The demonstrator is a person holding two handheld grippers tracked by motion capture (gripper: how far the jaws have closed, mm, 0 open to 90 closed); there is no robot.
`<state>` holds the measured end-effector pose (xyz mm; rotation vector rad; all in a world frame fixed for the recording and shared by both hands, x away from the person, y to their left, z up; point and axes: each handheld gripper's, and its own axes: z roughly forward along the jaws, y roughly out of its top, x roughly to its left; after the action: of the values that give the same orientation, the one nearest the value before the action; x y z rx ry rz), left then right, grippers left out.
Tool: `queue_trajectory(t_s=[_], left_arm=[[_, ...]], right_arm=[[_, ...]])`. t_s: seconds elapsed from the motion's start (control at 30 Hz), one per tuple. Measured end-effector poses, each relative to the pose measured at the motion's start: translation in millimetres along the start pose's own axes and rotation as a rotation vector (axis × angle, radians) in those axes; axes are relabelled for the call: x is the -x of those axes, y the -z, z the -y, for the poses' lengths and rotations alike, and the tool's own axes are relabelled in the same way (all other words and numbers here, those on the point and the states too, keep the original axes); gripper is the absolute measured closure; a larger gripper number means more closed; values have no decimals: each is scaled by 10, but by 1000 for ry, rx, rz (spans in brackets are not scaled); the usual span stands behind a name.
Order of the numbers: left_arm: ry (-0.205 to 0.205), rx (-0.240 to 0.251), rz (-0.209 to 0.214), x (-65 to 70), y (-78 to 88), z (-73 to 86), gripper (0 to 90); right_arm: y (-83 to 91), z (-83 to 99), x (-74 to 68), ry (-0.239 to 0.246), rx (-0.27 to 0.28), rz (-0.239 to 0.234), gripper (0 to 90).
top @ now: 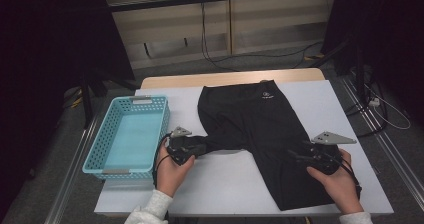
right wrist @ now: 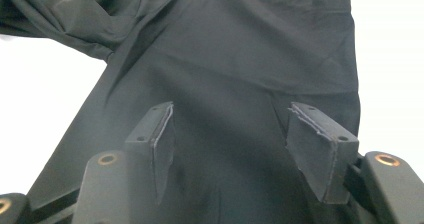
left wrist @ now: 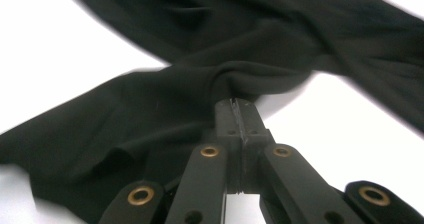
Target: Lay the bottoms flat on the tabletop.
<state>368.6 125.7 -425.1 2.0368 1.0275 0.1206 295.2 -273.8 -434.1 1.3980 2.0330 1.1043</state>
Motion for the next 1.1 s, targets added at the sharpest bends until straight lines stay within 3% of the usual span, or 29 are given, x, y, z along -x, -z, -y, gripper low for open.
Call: queue_trajectory(t_s=[0.07,0.27,0.37,0.47,0.5,0.53,0.6,0.67,0.73,0.83,0.97,1.03,1.1], left_arm=[[3,-16,57,84,-23,25,900],[-28,-61,134,322,-99,84,900],[-38,-67,154,361,-100,87,895],[-33,-31,181,343,-61,54,834],[-49,-3,163,318,-36,32,745],[-59,13,144,298,-14,23,595],[-58,32,98,226,46,9,550],[-50,42,48,146,68,16,449],[-39,38,29,68,60,37,433],[-65,28,-25,-17,30,74,378],[-49,17,-86,-119,2,113,279],[-51,8,-87,-134,-3,127,271],[-62,8,-73,-130,1,121,326]], right_arm=[[-5,-6,-13,0,-2,-1,352],[-55,-35,-98,16,-5,-31,346],[-91,-45,-123,28,-15,-42,341],[-114,-56,-154,37,-21,-50,335],[-121,-61,-167,40,-23,-52,335],[-128,-67,-186,43,-21,-53,334],[-141,-76,-220,49,-20,-61,329],[-160,-90,-265,57,-21,-73,328],[-184,-104,-311,70,-23,-81,323],[-203,-125,-373,96,-16,-83,323],[-219,-142,-471,118,-18,-108,313],[-237,-143,-522,135,-24,-119,313],[-258,-143,-558,145,-29,-128,312]])
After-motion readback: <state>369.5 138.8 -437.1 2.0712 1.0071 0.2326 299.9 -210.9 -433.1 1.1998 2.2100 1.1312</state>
